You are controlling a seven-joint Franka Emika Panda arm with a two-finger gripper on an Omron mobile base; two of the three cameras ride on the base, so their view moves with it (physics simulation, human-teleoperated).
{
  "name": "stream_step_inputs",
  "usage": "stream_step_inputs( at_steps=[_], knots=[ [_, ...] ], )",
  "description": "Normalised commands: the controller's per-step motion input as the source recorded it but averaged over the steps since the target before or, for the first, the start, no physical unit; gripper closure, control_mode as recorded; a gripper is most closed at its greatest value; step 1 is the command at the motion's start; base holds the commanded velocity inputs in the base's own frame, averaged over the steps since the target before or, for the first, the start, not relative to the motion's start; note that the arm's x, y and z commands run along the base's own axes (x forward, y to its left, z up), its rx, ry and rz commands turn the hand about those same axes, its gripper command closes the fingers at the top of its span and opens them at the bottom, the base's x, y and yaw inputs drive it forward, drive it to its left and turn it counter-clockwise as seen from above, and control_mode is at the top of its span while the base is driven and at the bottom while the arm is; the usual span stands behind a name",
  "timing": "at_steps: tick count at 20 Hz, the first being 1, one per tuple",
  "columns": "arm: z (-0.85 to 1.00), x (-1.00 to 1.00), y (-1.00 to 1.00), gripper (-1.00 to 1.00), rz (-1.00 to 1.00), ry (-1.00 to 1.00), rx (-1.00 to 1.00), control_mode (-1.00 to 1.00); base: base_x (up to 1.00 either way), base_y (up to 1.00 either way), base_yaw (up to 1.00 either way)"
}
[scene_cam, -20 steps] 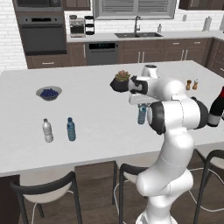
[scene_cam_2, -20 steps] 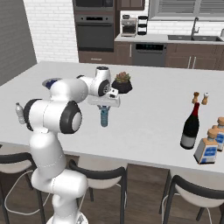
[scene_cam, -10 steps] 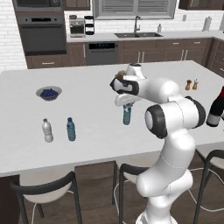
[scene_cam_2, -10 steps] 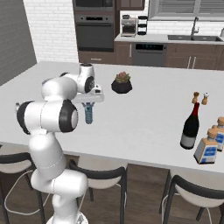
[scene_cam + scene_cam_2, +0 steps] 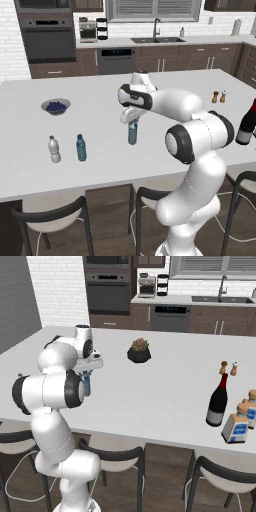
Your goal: Move the plastic bottles in the middle to the plastics group, and the glass bottles in the middle to the glass group.
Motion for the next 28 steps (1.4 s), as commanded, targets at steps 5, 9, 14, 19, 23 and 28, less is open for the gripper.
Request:
stream_step_inputs(
  at_steps=[5, 9, 14, 19, 23, 28],
  knots=[
    [0.00, -0.12, 0.62, 1.00, 0.25, -0.01, 0.03, -1.00, 0.00, 0.00, 0.00],
    [-0.05, 0.01, 0.67, 1.00, 0.27, -0.05, 0.09, -1.00, 0.00, 0.00, 0.00],
    [0.00, 0.03, 0.59, 1.00, 0.28, -0.04, 0.05, -1.00, 0.00, 0.00, 0.00],
    [0.02, 0.00, 0.51, 1.00, 0.17, 0.01, 0.00, -1.00, 0.00, 0.00, 0.00],
    [0.00, 0.02, 0.36, 1.00, 0.06, 0.00, 0.00, -1.00, 0.00, 0.00, 0.00],
    [-0.07, 0.01, 0.18, 1.00, 0.00, 0.00, -0.03, -1.00, 0.00, 0.00, 0.00]
  ],
)
